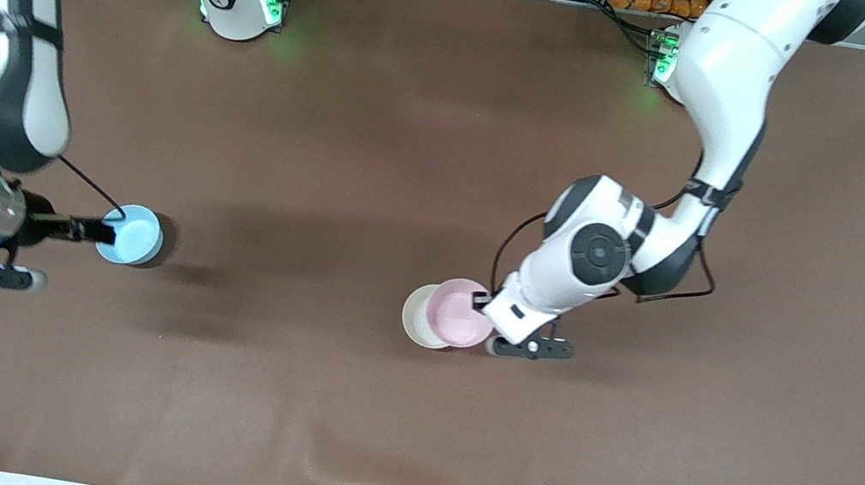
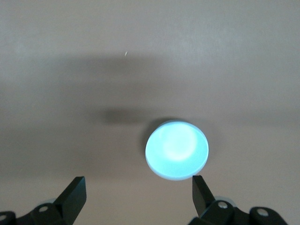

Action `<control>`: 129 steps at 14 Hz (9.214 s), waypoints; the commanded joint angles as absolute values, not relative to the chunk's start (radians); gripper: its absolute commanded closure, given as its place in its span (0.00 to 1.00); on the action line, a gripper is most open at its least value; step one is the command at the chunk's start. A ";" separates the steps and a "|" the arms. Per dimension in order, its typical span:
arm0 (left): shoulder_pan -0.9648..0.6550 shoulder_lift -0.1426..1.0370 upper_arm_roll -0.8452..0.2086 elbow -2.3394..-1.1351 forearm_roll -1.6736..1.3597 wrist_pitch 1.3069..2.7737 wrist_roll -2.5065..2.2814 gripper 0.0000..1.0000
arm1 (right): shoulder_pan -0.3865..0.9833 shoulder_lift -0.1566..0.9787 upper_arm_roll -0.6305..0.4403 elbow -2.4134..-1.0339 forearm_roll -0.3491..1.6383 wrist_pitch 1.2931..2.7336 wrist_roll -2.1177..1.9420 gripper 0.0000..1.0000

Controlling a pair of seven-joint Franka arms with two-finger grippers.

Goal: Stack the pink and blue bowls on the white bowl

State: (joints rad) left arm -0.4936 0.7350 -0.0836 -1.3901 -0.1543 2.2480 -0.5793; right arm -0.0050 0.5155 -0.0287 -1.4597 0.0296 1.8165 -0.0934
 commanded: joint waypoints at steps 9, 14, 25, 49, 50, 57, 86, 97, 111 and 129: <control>-0.537 0.816 -0.069 -1.347 -0.158 2.364 -0.566 1.00 | -0.098 0.626 -0.025 -1.629 -0.037 2.120 -0.305 0.00; -0.540 0.825 -0.066 -1.361 -0.158 2.364 -0.554 1.00 | -0.120 0.635 -0.025 -1.650 -0.040 2.125 -0.376 0.00; -0.519 0.801 -0.058 -1.362 -0.158 2.356 -0.561 0.00 | -0.161 0.664 -0.018 -1.681 -0.023 2.094 -0.586 1.00; -0.002 0.229 -0.071 -1.356 -0.084 1.597 -0.101 0.00 | 0.250 0.548 0.078 -1.365 0.319 1.939 0.140 1.00; -0.002 0.204 -0.066 -1.355 -0.084 1.577 -0.095 0.00 | 0.291 0.549 0.077 -1.362 0.315 1.951 0.219 1.00; -0.032 -0.009 0.008 -1.486 -0.086 1.465 -0.012 0.00 | 0.451 0.715 0.068 -1.332 0.302 2.275 0.621 1.00; -0.029 -0.017 0.020 -1.497 -0.038 1.480 -0.017 0.00 | 0.583 0.850 0.061 -1.298 0.244 2.318 1.015 1.00; -0.029 -0.014 0.018 -1.499 -0.040 1.479 -0.012 0.00 | 0.571 0.816 0.046 -1.298 0.216 2.309 1.009 0.00; -0.032 -0.008 0.018 -1.499 -0.037 1.479 -0.017 0.00 | 0.083 0.232 0.018 -1.621 0.146 1.798 0.113 0.00; -0.031 -0.006 0.006 -1.499 -0.038 1.479 -0.017 0.00 | -0.048 -0.017 -0.064 -1.549 0.038 1.465 -0.130 0.00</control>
